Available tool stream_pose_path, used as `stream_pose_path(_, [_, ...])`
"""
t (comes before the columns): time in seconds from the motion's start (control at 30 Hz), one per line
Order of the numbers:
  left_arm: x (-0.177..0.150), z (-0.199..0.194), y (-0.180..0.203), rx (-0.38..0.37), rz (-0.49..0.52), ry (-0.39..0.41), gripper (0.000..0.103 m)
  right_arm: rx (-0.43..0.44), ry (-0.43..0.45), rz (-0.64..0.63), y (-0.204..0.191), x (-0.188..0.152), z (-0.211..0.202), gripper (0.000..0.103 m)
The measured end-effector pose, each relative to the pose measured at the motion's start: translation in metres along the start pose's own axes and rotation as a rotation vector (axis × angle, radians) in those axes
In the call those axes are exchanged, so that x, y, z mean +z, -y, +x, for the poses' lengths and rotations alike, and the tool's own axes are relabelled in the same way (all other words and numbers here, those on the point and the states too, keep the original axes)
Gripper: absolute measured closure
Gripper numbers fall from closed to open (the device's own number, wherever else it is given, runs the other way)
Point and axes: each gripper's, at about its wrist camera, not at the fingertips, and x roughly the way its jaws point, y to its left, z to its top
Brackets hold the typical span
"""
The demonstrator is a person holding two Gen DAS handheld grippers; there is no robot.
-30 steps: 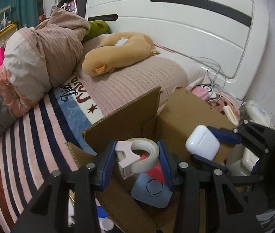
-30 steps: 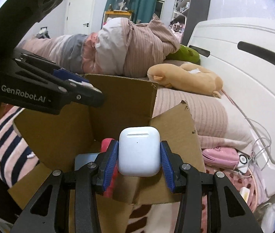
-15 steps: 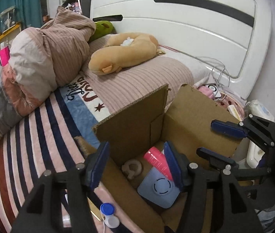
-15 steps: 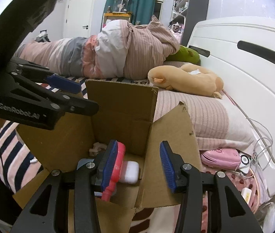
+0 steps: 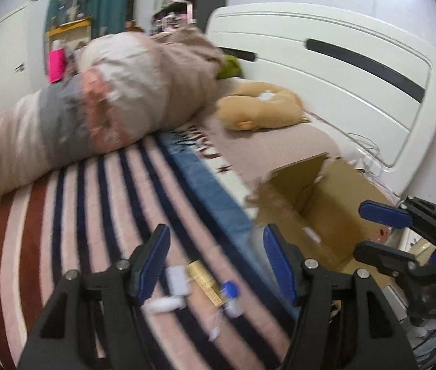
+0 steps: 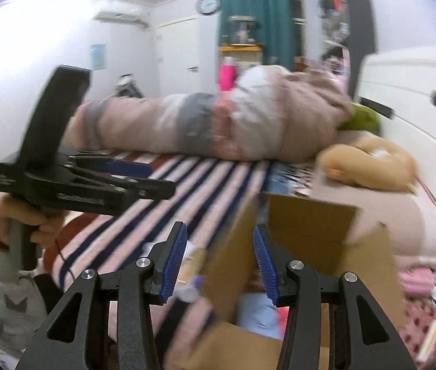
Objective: Organize rigid objects
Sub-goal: 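Grasp the white lotion bottle with the left gripper while the right gripper grasps the contact lens case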
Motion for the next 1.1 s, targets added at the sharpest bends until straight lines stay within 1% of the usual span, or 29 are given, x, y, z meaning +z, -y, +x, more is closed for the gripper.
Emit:
stream_pose_path(0.07, [-0.014,-0.006,-0.021,0.017,-0.024,-0.004,0.044,0.067,-0.028,-0.018,-0.025,0.004,0.017,0.062])
stream_pose_path(0.13, [-0.028,-0.008,-0.040,0.029,-0.052,-0.011,0.044,0.114,-0.068,-0.033,-0.046,0.003,0.035,0.062])
stream_pose_path(0.2, [-0.044,-0.007,-0.058,0.031,-0.087,-0.023,0.044,0.140,-0.114,-0.037,-0.064,-0.001,0.055,0.062])
stream_pose_path(0.27, [-0.062,0.002,-0.077,0.026,-0.123,-0.055,0.044,0.149,-0.163,-0.017,-0.073,-0.012,0.073,0.062])
stream_pose_path(0.33, [-0.077,0.020,-0.088,0.015,-0.149,-0.099,0.044,0.125,-0.212,0.013,-0.076,-0.027,0.093,0.062])
stream_pose_path(0.4, [-0.090,0.032,-0.094,-0.003,-0.171,-0.128,0.044,0.070,-0.260,0.059,-0.073,-0.044,0.114,0.062])
stream_pose_path(0.43, [-0.097,0.042,-0.098,-0.018,-0.187,-0.141,0.043,0.036,-0.280,0.077,-0.071,-0.051,0.121,0.062])
stream_pose_path(0.47, [-0.103,0.051,-0.100,-0.026,-0.205,-0.154,0.042,-0.022,-0.296,0.089,-0.067,-0.059,0.129,0.062])
stream_pose_path(0.5, [-0.107,0.057,-0.102,-0.029,-0.216,-0.163,0.038,-0.073,-0.305,0.096,-0.062,-0.064,0.136,0.062])
stream_pose_path(0.57, [-0.116,0.077,-0.102,-0.041,-0.245,-0.191,0.036,-0.133,-0.325,0.114,-0.052,-0.075,0.147,0.062])
stream_pose_path(0.63, [-0.120,0.093,-0.100,-0.055,-0.258,-0.221,0.036,-0.166,-0.344,0.129,-0.042,-0.081,0.157,0.062])
stream_pose_path(0.73, [-0.122,0.115,-0.093,-0.056,-0.259,-0.262,0.035,-0.160,-0.359,0.144,-0.033,-0.082,0.164,0.062])
stream_pose_path(0.77, [-0.122,0.122,-0.089,-0.056,-0.255,-0.271,0.034,-0.143,-0.365,0.166,-0.028,-0.084,0.165,0.065])
stream_pose_path(0.8, [-0.122,0.126,-0.086,-0.045,-0.243,-0.267,0.030,-0.136,-0.372,0.180,-0.024,-0.086,0.165,0.065])
stream_pose_path(0.97, [-0.118,0.137,-0.076,0.005,-0.227,-0.248,0.029,-0.102,-0.386,0.218,-0.017,-0.092,0.168,0.065])
stream_pose_path(1.03, [-0.119,0.139,-0.072,0.035,-0.201,-0.248,0.042,-0.076,-0.386,0.237,-0.015,-0.093,0.168,0.067])
stream_pose_path(1.07, [-0.120,0.139,-0.071,0.050,-0.184,-0.251,0.042,-0.062,-0.389,0.246,-0.014,-0.094,0.169,0.071])
stream_pose_path(1.1, [-0.120,0.139,-0.072,0.048,-0.182,-0.248,0.042,-0.058,-0.394,0.250,-0.014,-0.094,0.169,0.074])
